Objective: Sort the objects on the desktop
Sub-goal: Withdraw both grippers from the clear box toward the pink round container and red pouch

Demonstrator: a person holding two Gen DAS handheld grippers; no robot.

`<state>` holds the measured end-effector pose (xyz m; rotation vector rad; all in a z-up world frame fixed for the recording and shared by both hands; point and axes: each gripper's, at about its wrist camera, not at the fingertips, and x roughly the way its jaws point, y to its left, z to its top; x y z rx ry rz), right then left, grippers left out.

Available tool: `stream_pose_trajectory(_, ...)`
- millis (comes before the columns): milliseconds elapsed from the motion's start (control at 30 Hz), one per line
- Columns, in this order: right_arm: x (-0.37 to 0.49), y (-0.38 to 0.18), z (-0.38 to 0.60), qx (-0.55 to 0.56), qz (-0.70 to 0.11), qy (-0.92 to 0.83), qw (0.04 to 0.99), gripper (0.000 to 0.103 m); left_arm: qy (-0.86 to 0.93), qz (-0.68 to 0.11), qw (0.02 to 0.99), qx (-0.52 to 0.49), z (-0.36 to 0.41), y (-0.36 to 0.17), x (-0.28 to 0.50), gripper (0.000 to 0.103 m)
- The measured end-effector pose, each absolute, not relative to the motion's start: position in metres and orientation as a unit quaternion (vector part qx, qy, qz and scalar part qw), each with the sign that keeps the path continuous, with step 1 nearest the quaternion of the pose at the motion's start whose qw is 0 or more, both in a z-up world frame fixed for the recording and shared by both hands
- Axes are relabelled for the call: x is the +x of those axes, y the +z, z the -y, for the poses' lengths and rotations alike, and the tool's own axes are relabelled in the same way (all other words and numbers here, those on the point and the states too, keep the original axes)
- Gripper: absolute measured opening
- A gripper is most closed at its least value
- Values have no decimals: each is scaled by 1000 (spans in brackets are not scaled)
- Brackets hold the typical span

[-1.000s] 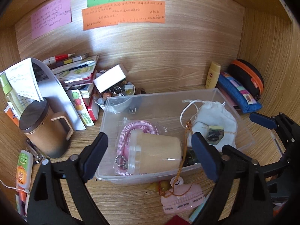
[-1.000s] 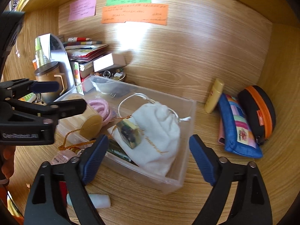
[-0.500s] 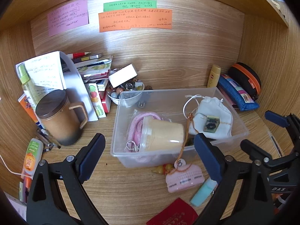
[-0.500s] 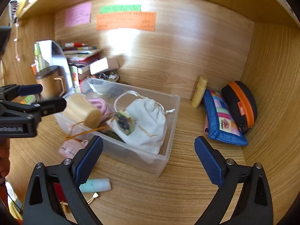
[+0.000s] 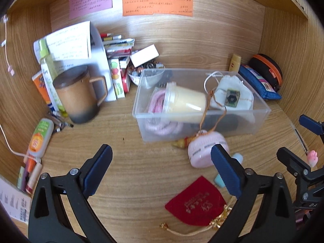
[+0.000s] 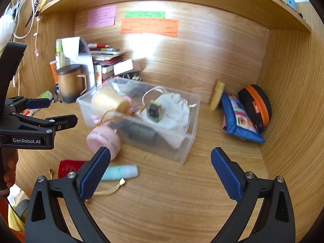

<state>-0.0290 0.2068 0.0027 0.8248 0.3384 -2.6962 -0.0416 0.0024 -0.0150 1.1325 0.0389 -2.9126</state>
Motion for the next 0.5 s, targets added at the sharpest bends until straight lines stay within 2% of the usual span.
stream_pose_trajectory(500, -22, -47, -212, 343, -120, -921, 143, 99, -906, -9, -18, 422, -27, -70, -12, 99)
